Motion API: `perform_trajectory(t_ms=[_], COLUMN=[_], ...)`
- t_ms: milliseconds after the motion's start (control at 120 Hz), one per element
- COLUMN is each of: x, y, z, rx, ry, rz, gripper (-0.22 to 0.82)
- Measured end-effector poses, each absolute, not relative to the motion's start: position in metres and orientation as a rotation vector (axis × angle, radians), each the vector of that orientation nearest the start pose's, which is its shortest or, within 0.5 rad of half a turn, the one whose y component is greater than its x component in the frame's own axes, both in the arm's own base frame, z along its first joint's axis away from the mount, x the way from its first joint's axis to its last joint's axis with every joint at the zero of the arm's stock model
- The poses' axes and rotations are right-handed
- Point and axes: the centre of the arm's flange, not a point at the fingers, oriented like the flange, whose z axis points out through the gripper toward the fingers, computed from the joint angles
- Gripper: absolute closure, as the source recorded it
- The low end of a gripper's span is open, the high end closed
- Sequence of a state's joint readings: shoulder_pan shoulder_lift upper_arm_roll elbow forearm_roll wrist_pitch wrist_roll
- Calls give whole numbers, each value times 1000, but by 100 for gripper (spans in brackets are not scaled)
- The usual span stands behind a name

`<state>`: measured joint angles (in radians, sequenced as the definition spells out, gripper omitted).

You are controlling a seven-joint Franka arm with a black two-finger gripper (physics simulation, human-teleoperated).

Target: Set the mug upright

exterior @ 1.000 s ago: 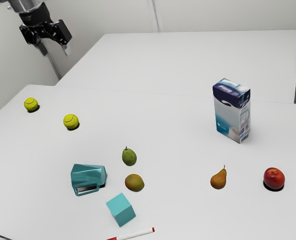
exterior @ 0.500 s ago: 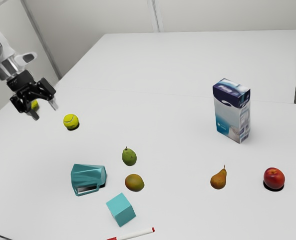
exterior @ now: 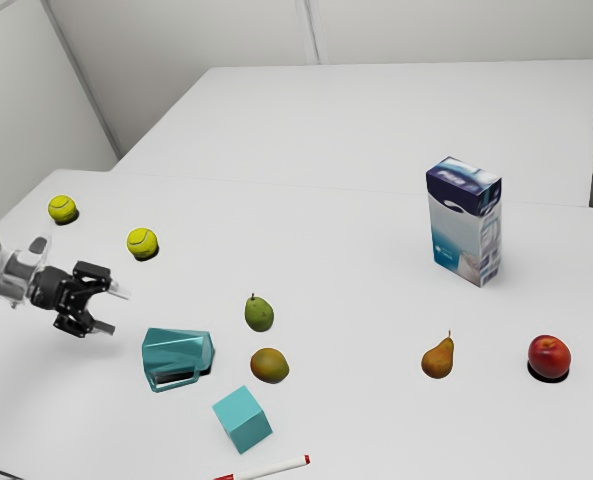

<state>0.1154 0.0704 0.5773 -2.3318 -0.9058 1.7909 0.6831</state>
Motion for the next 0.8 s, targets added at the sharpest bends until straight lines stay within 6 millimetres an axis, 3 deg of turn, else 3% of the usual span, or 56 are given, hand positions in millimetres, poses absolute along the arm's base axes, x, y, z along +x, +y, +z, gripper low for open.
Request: perform_trajectory(t_ms=[225,375,608,800], x=[359,346,347,349], y=[228,222,211,190], z=[288,284,276,267], rx=[2054,2037,2010,1967], ry=[440,370,312,318], rz=[202,270,346,358], gripper=[2,2,2,2])
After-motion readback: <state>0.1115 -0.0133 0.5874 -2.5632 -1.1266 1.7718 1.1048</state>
